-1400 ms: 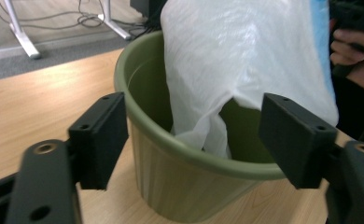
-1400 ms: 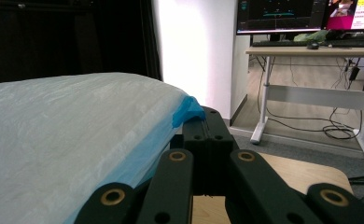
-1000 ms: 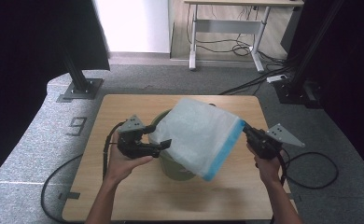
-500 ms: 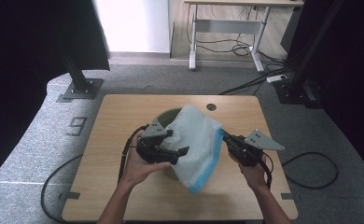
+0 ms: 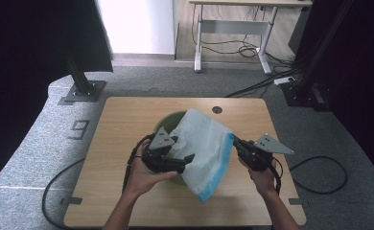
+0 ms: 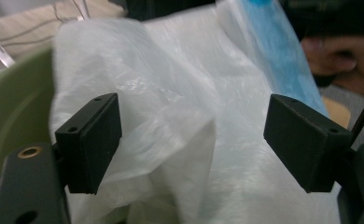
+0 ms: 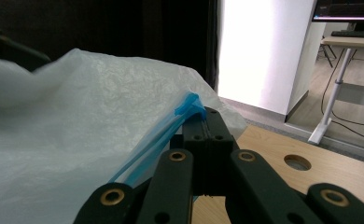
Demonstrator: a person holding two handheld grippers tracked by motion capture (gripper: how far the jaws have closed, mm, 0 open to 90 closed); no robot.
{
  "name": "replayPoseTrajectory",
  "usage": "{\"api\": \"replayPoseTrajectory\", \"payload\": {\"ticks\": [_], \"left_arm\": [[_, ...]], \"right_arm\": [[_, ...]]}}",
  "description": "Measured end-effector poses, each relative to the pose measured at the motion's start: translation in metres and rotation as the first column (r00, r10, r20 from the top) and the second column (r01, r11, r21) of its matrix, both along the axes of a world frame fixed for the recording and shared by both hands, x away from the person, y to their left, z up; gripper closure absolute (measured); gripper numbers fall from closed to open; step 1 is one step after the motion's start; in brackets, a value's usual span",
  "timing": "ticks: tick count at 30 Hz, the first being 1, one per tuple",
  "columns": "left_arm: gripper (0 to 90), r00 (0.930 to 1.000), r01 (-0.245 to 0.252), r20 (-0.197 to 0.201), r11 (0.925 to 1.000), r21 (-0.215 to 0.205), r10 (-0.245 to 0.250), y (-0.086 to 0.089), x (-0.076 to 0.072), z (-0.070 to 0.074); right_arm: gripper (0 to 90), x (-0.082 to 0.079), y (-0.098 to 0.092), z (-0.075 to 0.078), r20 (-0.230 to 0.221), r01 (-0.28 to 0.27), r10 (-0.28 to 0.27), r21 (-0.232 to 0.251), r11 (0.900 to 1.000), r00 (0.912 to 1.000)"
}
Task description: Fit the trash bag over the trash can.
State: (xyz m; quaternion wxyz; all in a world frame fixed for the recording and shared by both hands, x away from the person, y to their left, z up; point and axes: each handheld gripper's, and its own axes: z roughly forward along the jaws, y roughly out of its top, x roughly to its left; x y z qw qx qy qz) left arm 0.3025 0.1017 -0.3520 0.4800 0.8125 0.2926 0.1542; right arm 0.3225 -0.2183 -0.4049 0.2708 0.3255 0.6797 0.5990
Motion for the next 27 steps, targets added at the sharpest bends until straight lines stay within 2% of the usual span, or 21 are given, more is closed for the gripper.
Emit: {"api": "replayPoseTrajectory", "payload": {"ticks": [7, 14, 18, 22, 27], "left_arm": [[19.6, 0.9995, -0.008, 0.029, 0.9999, -0.011, 0.008, 0.016, -0.012, 0.017], [19.8, 0.9993, 0.002, 0.037, 0.9996, -0.027, -0.001, 0.021, -0.017, 0.023], [19.9, 0.9993, 0.023, 0.029, 0.9995, -0.02, -0.022, 0.012, -0.017, 0.021], [20.3, 0.9988, 0.046, 0.019, 0.9989, 0.005, -0.046, -0.003, -0.017, 0.016], [20.8, 0.9981, 0.059, -0.019, 0.9974, 0.041, -0.058, -0.02, -0.011, 0.003]], "right_arm": [[88.3, 0.001, -0.003, -0.002, -0.011, 0.009, -0.009, 0.001, 1.0, 0.9999], [88.4, 0.003, -0.006, -0.002, -0.019, 0.022, -0.022, 0.001, 1.0, 0.9996], [88.4, 0.002, -0.006, -0.001, -0.018, 0.021, -0.021, -0.001, 1.0, 0.9996], [88.4, 0.003, -0.004, -0.002, -0.021, 0.019, -0.019, -0.003, 1.0, 0.9996], [88.4, 0.003, -0.004, -0.003, -0.024, 0.019, -0.019, 0.001, 1.0, 0.9995]]}}
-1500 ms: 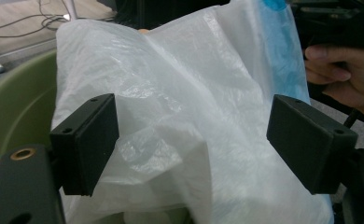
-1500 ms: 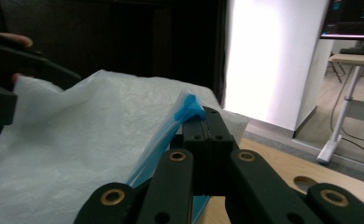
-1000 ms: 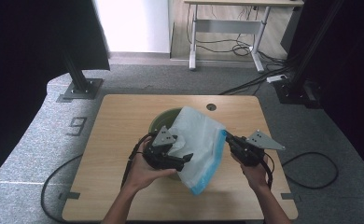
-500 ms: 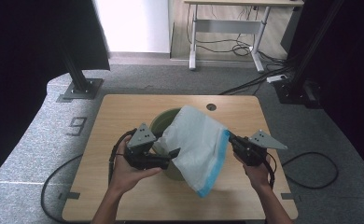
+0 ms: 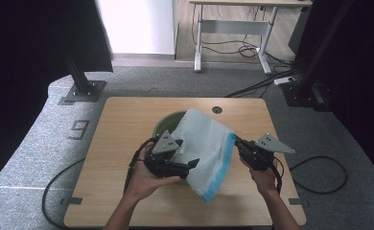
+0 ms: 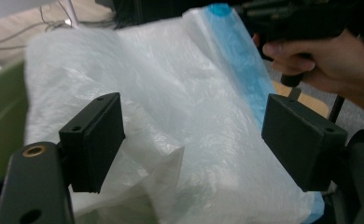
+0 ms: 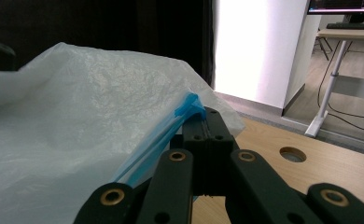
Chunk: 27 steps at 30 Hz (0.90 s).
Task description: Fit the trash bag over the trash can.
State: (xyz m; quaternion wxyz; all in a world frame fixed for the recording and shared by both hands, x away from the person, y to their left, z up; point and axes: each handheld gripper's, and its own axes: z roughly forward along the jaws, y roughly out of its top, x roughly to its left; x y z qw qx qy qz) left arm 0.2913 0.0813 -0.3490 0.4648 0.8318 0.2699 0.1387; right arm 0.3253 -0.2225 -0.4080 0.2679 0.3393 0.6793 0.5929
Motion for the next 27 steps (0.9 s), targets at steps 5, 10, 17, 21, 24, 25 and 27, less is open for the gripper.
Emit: {"api": "replayPoseTrajectory", "payload": {"ticks": [5, 10, 17, 21, 24, 25, 27], "left_arm": [[20.8, 0.9994, 0.019, -0.03, 0.9995, 0.025, -0.018, -0.014, 0.004, -0.008], [20.7, 0.997, 0.045, -0.065, 0.9981, 0.043, -0.042, -0.031, 0.008, -0.013], [25.5, 0.9941, 0.042, -0.103, 0.9966, 0.071, -0.035, -0.041, 0.014, -0.021], [35.9, 0.9931, 0.036, -0.113, 0.9979, 0.054, -0.029, -0.04, 0.016, -0.021], [44.2, 0.9925, 0.037, -0.118, 0.9981, 0.05, -0.031, -0.038, 0.016, -0.021], [46.7, 0.9918, 0.041, -0.123, 0.9981, 0.046, -0.035, -0.038, 0.016, -0.021], [53.3, 0.9904, 0.05, -0.131, 0.9979, 0.042, -0.044, -0.037, 0.017, -0.021]], "right_arm": [[88.3, 0.0, 0.0, 0.0, -0.002, 0.0, 0.0, 0.002, 1.0, 1.0], [88.3, 0.0, 0.001, -0.001, -0.002, 0.0, 0.0, 0.005, 1.0, 1.0], [88.3, 0.0, 0.0, -0.001, -0.002, 0.002, -0.002, 0.008, 1.0, 1.0], [88.4, 0.0, -0.002, -0.001, -0.001, 0.006, -0.006, 0.009, 1.0, 1.0], [88.3, 0.0, -0.004, 0.0, -0.001, 0.01, -0.01, 0.014, 1.0, 0.9999], [88.4, 0.0, -0.005, 0.0, -0.001, 0.012, -0.012, 0.016, 1.0, 0.9999], [88.4, -0.001, -0.005, 0.0, 0.0, 0.013, -0.013, 0.016, 1.0, 0.9999]]}}
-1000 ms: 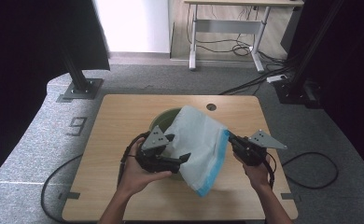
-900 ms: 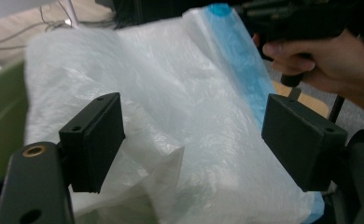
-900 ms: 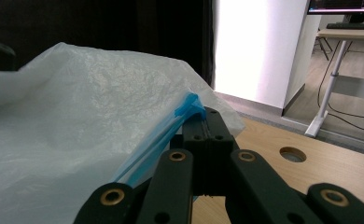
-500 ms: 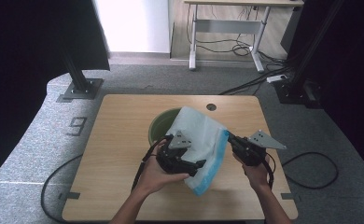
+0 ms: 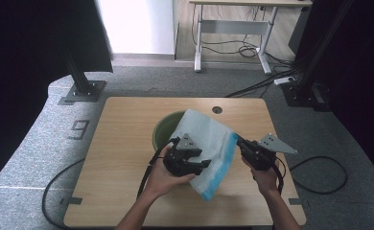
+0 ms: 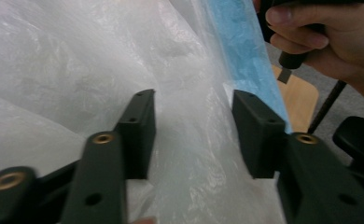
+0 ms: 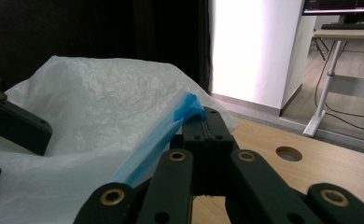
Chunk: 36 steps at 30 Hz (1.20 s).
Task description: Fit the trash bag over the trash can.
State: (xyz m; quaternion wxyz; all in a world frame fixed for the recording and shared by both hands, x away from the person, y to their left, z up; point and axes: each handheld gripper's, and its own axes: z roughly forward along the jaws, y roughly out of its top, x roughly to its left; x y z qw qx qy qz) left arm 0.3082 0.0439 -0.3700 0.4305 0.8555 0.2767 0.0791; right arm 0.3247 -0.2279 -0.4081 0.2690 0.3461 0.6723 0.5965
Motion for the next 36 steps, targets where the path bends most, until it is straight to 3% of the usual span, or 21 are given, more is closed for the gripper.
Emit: {"api": "replayPoseTrajectory", "payload": {"ticks": [6, 10, 14, 19, 20, 25, 28, 36], "left_arm": [[69.9, 0.9985, 0.034, -0.043, 0.9992, -0.02, -0.035, 0.002, 0.004, -0.001], [77.7, 0.9952, 0.059, -0.074, 0.9963, -0.061, -0.064, 0.005, 0.007, 0.0], [81.6, 0.994, 0.063, -0.084, 0.9942, -0.087, -0.07, 0.007, 0.008, 0.002], [89.3, 0.9961, 0.054, -0.062, 0.99, -0.13, -0.062, 0.015, 0.008, 0.008], [89.4, 0.9979, 0.04, -0.045, 0.9877, -0.151, -0.048, 0.02, 0.008, 0.012], [89.6, 0.9995, 0.013, -0.025, 0.9843, -0.176, -0.018, 0.028, 0.011, 0.016], [89.7, 0.9996, -0.028, -0.009, 0.9786, -0.204, 0.026, 0.039, 0.017, 0.018], [89.8, 0.9939, -0.108, -0.009, 0.9553, -0.275, 0.11, 0.068, 0.028, 0.022]], "right_arm": [[88.3, 0.0, -0.001, 0.001, 0.001, 0.002, -0.002, 0.001, 1.0, 1.0], [88.4, 0.0, -0.002, 0.001, 0.002, 0.004, -0.004, 0.004, 1.0, 1.0], [88.4, -0.001, -0.005, 0.001, 0.004, 0.007, -0.007, 0.004, 1.0, 1.0], [88.3, -0.002, -0.009, 0.002, 0.003, 0.015, -0.015, 0.01, 1.0, 0.9999], [88.3, -0.002, -0.01, 0.002, 0.004, 0.017, -0.017, 0.011, 1.0, 0.9998], [88.3, -0.001, -0.011, 0.002, 0.005, 0.02, -0.02, 0.012, 1.0, 0.9998], [88.1, -0.001, -0.011, 0.002, 0.006, 0.02, -0.02, 0.011, 1.0, 0.9998], [85.4, 0.0, -0.011, 0.0, 0.0, 0.014, -0.014, 0.008, 1.0, 0.9999]]}}
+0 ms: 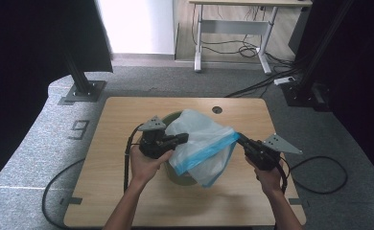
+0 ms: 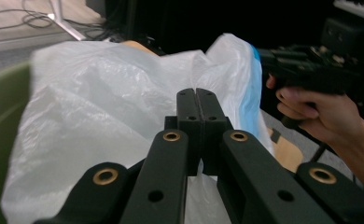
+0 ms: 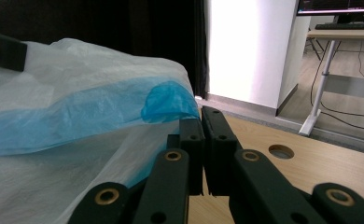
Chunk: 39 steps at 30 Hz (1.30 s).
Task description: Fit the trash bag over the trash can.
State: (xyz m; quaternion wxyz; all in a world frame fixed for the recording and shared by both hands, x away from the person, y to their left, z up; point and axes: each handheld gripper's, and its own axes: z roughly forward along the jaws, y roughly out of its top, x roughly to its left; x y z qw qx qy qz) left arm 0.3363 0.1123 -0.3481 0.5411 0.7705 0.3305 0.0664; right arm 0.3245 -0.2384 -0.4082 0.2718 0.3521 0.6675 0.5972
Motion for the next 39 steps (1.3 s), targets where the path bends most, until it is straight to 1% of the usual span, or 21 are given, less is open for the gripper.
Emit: {"api": "replayPoseTrajectory", "payload": {"ticks": [2, 4, 8, 11, 16, 21, 24, 25, 27, 30, 34, 37, 39], "left_arm": [[89.8, 0.9999, -0.013, 0.003, 0.9999, -0.01, 0.013, 0.005, 0.002, 0.0], [89.9, 0.9997, -0.023, 0.004, 0.9995, -0.022, 0.023, 0.01, 0.003, 0.001], [89.9, 0.999, -0.045, -0.004, 0.9976, -0.052, 0.045, 0.019, 0.007, 0.0], [89.9, 0.9988, -0.049, -0.01, 0.9968, -0.062, 0.049, 0.023, 0.008, -0.001], [89.9, 0.9987, -0.05, -0.012, 0.997, -0.06, 0.049, 0.024, 0.007, -0.002], [89.9, 0.9988, -0.047, -0.018, 0.9966, -0.067, 0.046, 0.026, 0.009, -0.001], [89.9, 0.9989, -0.043, -0.024, 0.9964, -0.073, 0.042, 0.027, 0.01, -0.001], [89.9, 0.9988, -0.043, -0.026, 0.9962, -0.076, 0.041, 0.027, 0.01, -0.001], [89.8, 0.9988, -0.042, -0.03, 0.9957, -0.082, 0.039, 0.028, 0.011, -0.001], [89.9, 0.9986, -0.044, -0.032, 0.9941, -0.099, 0.041, 0.03, 0.012, -0.001], [89.9, 0.9983, -0.051, -0.033, 0.9898, -0.133, 0.047, 0.034, 0.013, 0.0], [89.9, 0.998, -0.057, -0.036, 0.9855, -0.16, 0.052, 0.037, 0.015, 0.0], [89.9, 0.9979, -0.055, -0.042, 0.9841, -0.169, 0.049, 0.038, 0.016, -0.001]], "right_arm": [[82.9, 0.0, 0.001, 0.0, 0.002, -0.004, 0.004, 0.0, 1.0, 1.0], [77.3, -0.001, 0.002, 0.0, 0.008, -0.002, 0.002, 0.0, 1.0, 1.0], [73.1, -0.005, 0.002, 0.0, 0.013, -0.012, 0.012, 0.0, 1.0, 0.9999], [72.2, -0.009, 0.002, 0.0, 0.011, -0.02, 0.02, 0.003, 1.0, 0.9997], [70.9, -0.013, 0.003, 0.001, 0.013, -0.03, 0.03, 0.006, 1.0, 0.9995], [70.0, -0.011, 0.005, 0.008, 0.031, -0.028, 0.028, 0.004, 1.0, 0.9991], [70.1, -0.007, 0.011, 0.012, 0.039, -0.027, 0.027, -0.012, 1.0, 0.9989], [70.8, -0.005, 0.012, 0.013, 0.04, -0.027, 0.027, -0.013, 1.0, 0.9988], [76.0, -0.004, 0.014, 0.014, 0.039, -0.015, 0.016, -0.024, 1.0, 0.9991], [87.8, -0.003, 0.016, 0.014, 0.04, -0.003, 0.004, -0.028, 1.0, 0.9992], [88.8, -0.005, 0.015, 0.013, 0.049, -0.001, 0.003, -0.028, 1.0, 0.9988], [88.9, -0.005, 0.012, 0.012, 0.042, 0.0, 0.001, -0.027, 1.0, 0.9991], [88.8, -0.006, 0.01, 0.01, 0.038, -0.007, 0.008, -0.025, 1.0, 0.9993]]}}
